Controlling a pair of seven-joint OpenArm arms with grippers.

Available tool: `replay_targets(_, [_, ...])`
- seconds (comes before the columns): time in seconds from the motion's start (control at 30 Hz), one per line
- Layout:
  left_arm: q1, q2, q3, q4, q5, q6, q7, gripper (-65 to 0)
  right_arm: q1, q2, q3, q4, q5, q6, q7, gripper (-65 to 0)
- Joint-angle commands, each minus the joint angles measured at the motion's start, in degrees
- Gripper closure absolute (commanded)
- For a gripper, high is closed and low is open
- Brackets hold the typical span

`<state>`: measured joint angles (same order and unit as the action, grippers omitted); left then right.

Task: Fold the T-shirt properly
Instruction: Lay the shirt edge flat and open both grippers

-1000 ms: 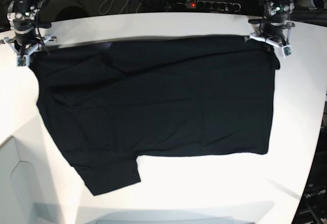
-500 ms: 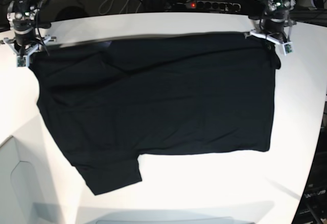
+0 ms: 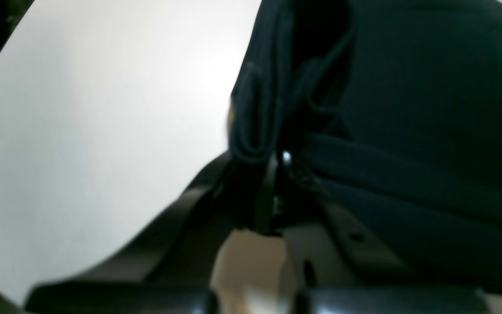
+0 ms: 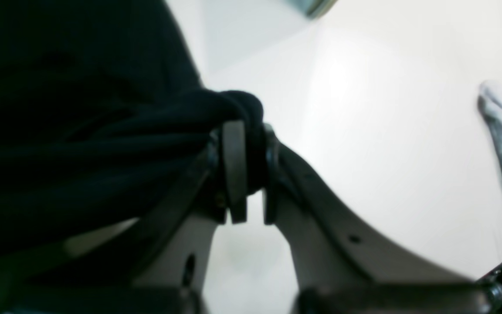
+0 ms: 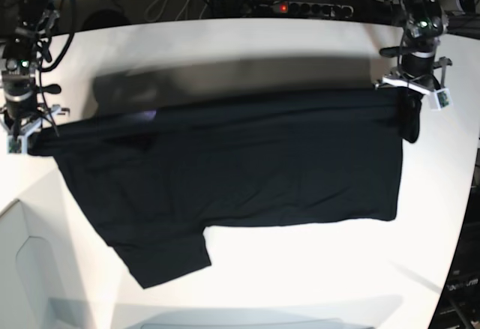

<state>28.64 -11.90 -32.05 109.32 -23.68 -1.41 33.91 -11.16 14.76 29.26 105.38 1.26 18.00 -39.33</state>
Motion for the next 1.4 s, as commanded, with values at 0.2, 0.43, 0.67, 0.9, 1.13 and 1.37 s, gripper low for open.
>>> replay_targets(0.2, [-3.1,1.7,-9.7,0.5,-13.4,0.9,8.0,-0.2,3.8,2.5,0.6,2.5,-0.8,-0.8,-3.8,0.0])
replay_targets(0.43, [-2.7,2.3,-12.7,-1.7,-21.1,0.9,11.6,-4.6,1.5,0.6,0.6,3.0,-0.6,-0.8,-3.3,0.0])
replay_targets(0.67, [-1.8,2.5,-12.7,-7.1,-21.4,0.9,11.6,-4.7,0.4,-1.1,0.6,2.8,-0.6,-0.8,-3.3,0.0])
replay_targets(0.9, [-0.5,2.5,-12.7,-7.9,-21.5,0.9,11.7,-4.9,-0.5,-2.5,0.3,2.6,-0.6,-0.8,-3.3,0.0])
replay_targets(1.13, [0.4,2.5,-12.3,-8.0,-21.1,0.9,11.8,-29.6,-0.8,-2.6,0.2,2.6,-0.6,-0.8,-3.3,0.0])
replay_targets(1.37, [0.8,2.5,-12.2,-8.0,-20.9,0.9,11.5,-35.8,-0.8,-2.6,0.2,2.6,-0.6,-0.8,-3.3,0.0])
